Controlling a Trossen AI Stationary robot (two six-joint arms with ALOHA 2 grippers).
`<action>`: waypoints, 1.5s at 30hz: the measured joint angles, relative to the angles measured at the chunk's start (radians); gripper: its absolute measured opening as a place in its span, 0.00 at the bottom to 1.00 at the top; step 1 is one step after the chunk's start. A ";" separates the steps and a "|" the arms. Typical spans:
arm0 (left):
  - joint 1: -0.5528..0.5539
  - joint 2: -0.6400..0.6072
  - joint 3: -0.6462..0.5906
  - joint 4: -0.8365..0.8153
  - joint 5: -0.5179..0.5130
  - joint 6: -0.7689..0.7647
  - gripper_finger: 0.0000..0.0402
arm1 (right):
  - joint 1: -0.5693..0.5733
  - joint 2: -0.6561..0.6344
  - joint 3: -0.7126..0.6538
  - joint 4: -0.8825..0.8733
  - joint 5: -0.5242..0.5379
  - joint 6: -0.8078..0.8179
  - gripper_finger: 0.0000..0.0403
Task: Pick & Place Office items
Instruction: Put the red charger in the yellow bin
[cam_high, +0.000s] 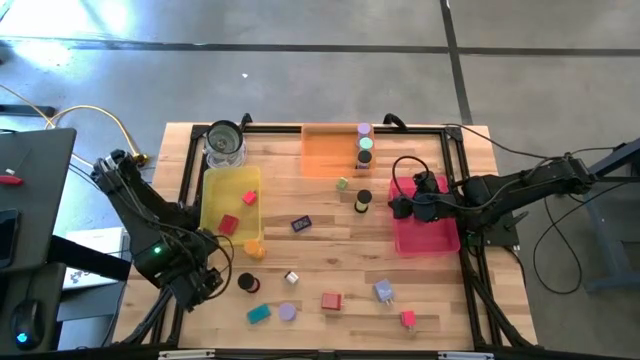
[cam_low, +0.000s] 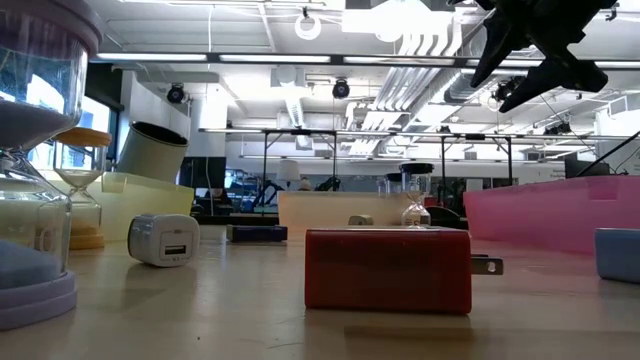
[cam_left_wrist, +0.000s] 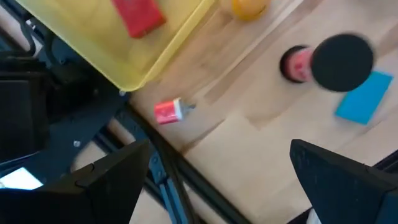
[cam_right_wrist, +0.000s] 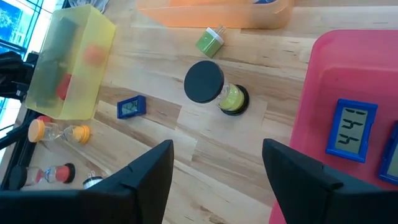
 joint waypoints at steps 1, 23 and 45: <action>0.000 0.000 -0.010 -0.002 0.011 0.006 0.94 | 0.000 0.000 0.000 0.000 0.000 0.000 0.58; 0.024 -0.064 -0.339 0.343 0.202 0.031 0.93 | 0.000 0.000 0.000 0.031 -0.061 0.001 0.58; 0.089 -0.168 -0.653 0.527 0.221 0.044 0.93 | 0.000 0.000 0.000 0.026 -0.083 -0.020 0.58</action>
